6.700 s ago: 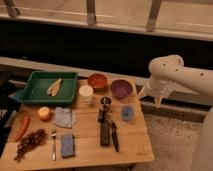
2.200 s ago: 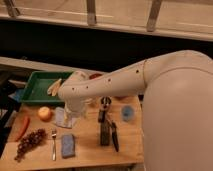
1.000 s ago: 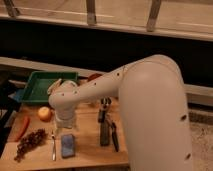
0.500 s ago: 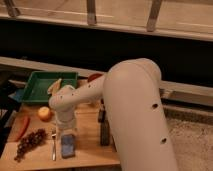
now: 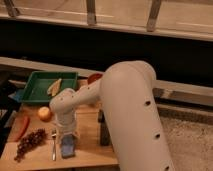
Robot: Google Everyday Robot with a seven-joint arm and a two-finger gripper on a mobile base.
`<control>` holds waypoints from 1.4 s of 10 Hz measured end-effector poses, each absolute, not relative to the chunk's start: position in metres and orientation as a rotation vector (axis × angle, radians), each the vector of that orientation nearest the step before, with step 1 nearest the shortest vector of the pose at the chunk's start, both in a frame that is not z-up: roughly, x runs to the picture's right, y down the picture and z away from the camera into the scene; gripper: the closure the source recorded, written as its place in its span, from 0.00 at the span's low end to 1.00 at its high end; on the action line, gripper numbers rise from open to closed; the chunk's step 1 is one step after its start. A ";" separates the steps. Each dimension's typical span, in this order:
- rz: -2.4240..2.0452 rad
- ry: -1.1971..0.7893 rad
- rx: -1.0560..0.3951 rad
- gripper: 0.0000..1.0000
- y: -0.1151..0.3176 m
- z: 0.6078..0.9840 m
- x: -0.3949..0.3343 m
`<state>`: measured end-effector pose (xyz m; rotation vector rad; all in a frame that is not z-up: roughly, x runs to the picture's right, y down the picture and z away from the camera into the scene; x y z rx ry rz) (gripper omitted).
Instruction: Wipe red bowl with sponge
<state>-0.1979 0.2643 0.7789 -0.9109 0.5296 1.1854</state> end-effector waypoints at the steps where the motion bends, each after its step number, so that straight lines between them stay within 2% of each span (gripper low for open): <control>1: 1.176 0.528 -0.920 0.51 0.268 0.779 -0.202; 4: 1.175 0.518 -0.904 0.81 0.266 0.776 -0.205; 6: 1.195 0.503 -0.854 0.99 0.238 0.769 -0.192; 10: 1.273 0.451 -0.748 1.00 0.161 0.767 -0.146; 13: 1.371 0.381 -0.674 1.00 0.081 0.758 -0.093; 14: 1.384 0.377 -0.666 1.00 0.073 0.756 -0.085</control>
